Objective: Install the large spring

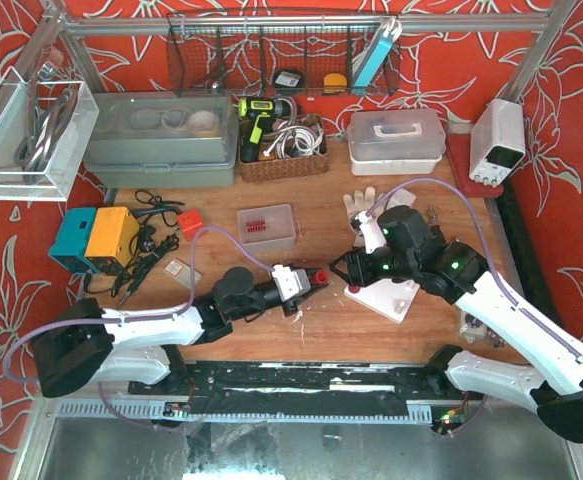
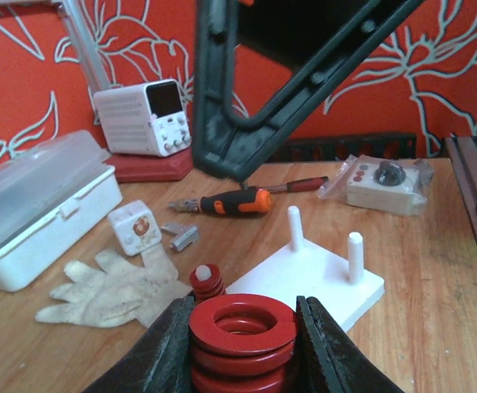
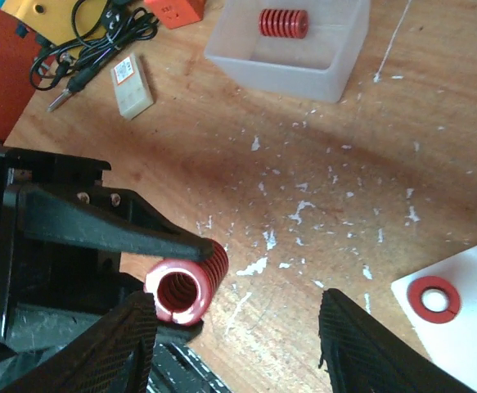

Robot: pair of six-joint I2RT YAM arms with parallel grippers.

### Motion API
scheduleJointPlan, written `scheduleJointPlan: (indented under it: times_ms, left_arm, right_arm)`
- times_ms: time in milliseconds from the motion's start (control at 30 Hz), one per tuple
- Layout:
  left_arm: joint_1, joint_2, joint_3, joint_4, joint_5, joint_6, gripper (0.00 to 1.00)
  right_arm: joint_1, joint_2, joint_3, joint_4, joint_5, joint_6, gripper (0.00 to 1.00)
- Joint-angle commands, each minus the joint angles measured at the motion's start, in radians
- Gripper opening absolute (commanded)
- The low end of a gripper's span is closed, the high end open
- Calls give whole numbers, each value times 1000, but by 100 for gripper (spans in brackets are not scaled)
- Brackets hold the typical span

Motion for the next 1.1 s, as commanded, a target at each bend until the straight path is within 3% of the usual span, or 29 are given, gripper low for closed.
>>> scheduleJointPlan:
  times_ms: [0,600,733,833,900,1000,1067]
  left_arm:
    - [-35,10,24,77,-56,80,0]
    - [-69,54,82,66,-64,79,0]
    - [-74,61,92,58,-74,84,0]
    - [-76,63,93,58,-87,84,0]
    - [-76,61,88,59,-112,74,9]
    - [-76,50,64,83,-163,48,41]
    - [-76,35,43,98,-166,39,55]
  right_arm:
    - [13,11,-33,36,-106,51,57]
    - [58,107,-94,106,-102,79,54]
    - [63,127,-96,101,-90,71,41]
    - [63,126,-95,90,-59,62,20]
    - [62,116,-97,90,-41,61,3]
    - [62,90,-96,100,-12,69,0]
    - [62,67,-100,105,19,75,0]
